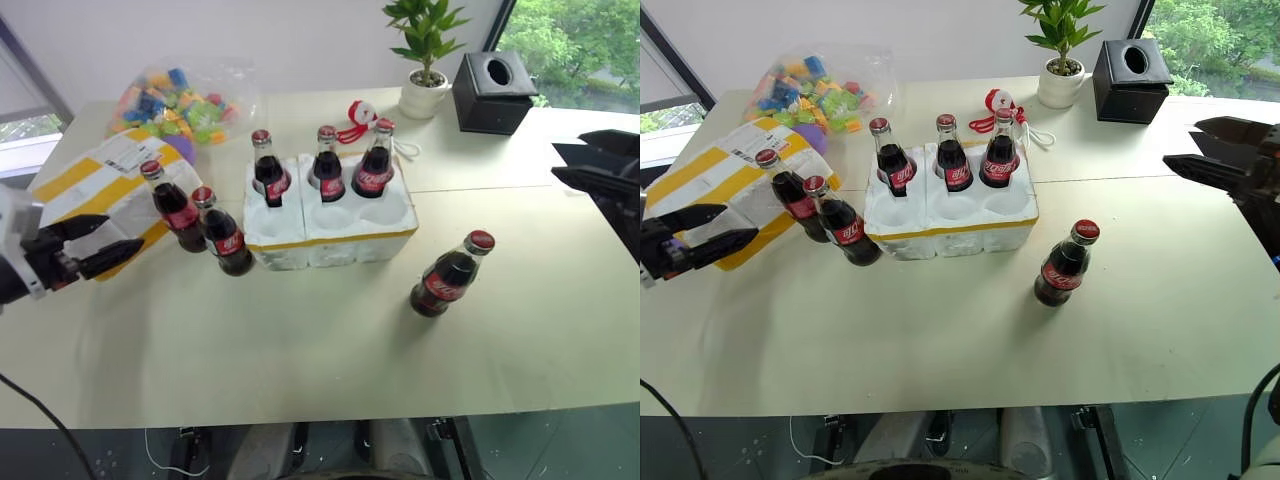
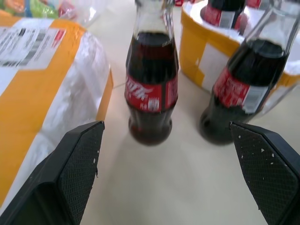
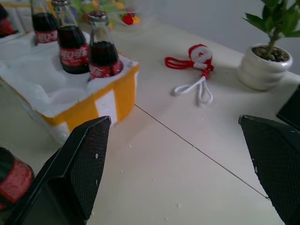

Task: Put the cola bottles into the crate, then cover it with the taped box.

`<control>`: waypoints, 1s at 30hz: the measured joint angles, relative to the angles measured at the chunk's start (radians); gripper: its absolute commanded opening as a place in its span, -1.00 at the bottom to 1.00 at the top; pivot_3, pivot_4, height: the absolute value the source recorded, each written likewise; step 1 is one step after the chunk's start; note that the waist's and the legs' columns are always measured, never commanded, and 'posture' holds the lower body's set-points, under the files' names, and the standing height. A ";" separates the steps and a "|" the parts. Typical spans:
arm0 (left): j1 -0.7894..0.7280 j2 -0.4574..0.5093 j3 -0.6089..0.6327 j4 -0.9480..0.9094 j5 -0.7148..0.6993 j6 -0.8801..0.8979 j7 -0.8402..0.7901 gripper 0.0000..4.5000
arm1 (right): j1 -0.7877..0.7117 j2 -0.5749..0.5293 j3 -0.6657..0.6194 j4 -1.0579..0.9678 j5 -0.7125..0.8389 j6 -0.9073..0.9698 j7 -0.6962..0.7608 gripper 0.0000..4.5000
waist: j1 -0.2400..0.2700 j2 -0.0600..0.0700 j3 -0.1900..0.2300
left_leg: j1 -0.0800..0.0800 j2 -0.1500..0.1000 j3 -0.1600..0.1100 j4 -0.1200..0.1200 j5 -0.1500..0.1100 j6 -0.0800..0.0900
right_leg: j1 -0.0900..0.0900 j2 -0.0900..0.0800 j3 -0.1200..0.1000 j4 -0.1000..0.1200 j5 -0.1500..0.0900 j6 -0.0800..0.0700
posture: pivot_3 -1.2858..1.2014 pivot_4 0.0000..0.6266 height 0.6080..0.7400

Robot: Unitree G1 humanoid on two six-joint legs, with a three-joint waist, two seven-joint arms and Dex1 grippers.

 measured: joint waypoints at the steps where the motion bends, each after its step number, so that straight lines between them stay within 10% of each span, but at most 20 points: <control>1: -0.023 -0.001 -0.017 0.002 -0.001 0.000 0.002 0.98 | -0.015 0.002 0.008 -0.014 0.009 0.017 0.006 1.00 | 0.000 0.000 0.000 | 0.000 0.000 0.000 0.000 0.000 0.000 | 0.000 0.000 0.000 0.000 0.000 0.000 | 0.03 -0.52 0.88; 30: -0.374 -0.188 -0.344 0.438 0.219 -0.214 0.064 0.98 | 0.064 0.017 -0.052 -0.358 0.188 0.250 -0.122 1.00 | 0.001 -0.001 0.000 | -0.001 -0.001 0.000 0.001 0.002 0.003 | -0.001 0.000 0.000 0.001 0.001 0.001 | 0.03 -0.52 0.88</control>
